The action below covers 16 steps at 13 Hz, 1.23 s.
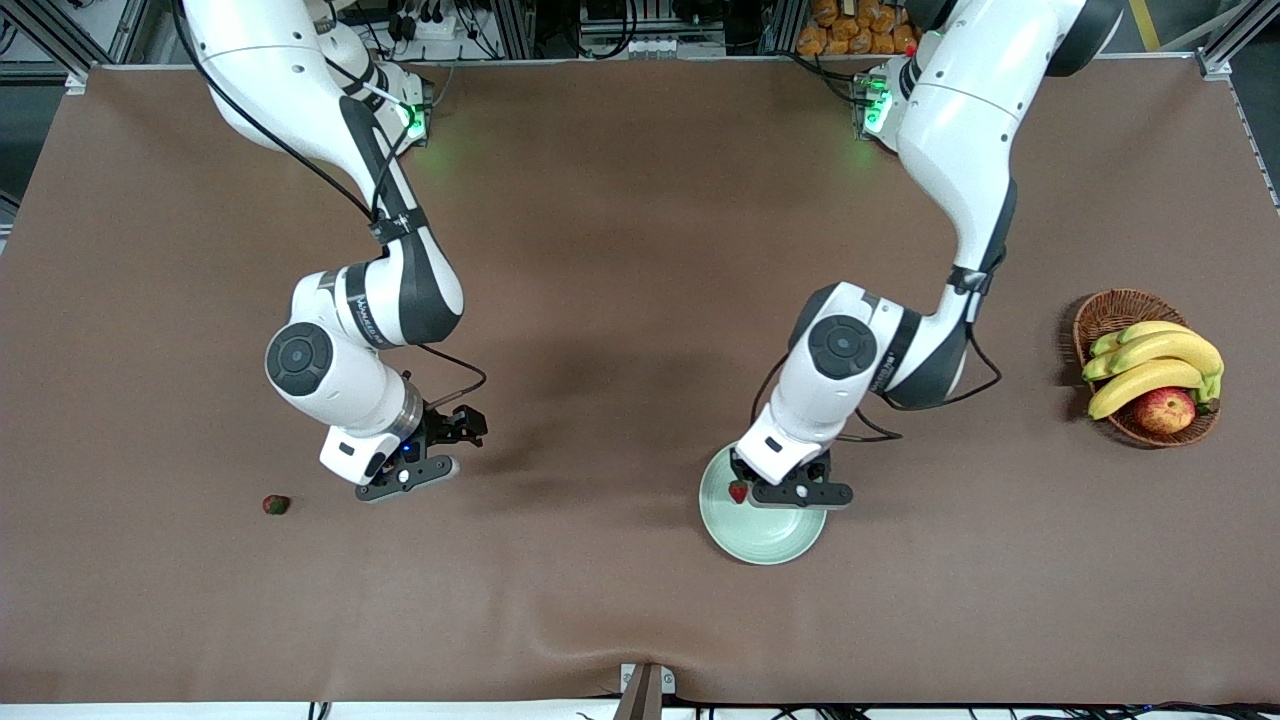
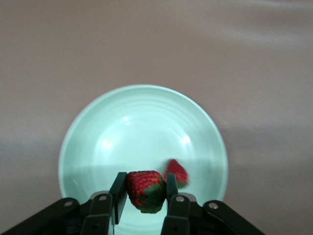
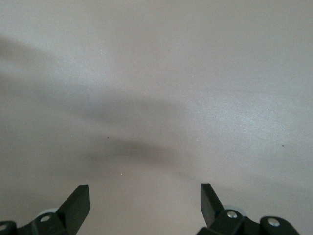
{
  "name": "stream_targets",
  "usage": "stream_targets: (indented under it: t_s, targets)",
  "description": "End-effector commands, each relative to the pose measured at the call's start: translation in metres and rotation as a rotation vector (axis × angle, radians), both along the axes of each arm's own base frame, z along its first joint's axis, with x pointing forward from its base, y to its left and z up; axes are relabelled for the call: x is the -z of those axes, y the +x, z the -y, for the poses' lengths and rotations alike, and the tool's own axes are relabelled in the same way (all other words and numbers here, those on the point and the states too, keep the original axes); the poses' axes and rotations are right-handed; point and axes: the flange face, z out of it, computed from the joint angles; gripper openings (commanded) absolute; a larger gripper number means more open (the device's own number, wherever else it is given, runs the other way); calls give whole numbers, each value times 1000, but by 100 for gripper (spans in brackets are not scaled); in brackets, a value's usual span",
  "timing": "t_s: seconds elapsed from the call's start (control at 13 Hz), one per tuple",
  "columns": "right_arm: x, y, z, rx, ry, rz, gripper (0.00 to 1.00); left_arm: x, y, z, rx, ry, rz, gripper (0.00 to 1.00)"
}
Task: Collect all strawberries into plate
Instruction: 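Lower the strawberry onto the green plate and open the left gripper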
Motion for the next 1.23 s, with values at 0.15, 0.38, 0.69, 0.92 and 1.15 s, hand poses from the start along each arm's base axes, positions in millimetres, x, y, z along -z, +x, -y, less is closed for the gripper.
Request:
stream_targets:
  t_s: [0.15, 0.38, 0.69, 0.92, 1.15]
  targets:
    - [1, 2, 5, -10, 2, 8, 100, 0, 5, -2, 12, -8, 31, 100]
    - [3, 5, 13, 2, 0, 5, 100, 1, 2, -8, -16, -8, 15, 100]
    - [3, 7, 18, 5, -1, 4, 100, -6, -3, -11, -29, 8, -16, 100]
    - [1, 17, 60, 10, -53, 11, 100, -9, -3, -13, -32, 16, -29, 100]
    - [5, 30, 135, -23, -115, 12, 100, -12, -4, -15, -35, 30, -48, 100]
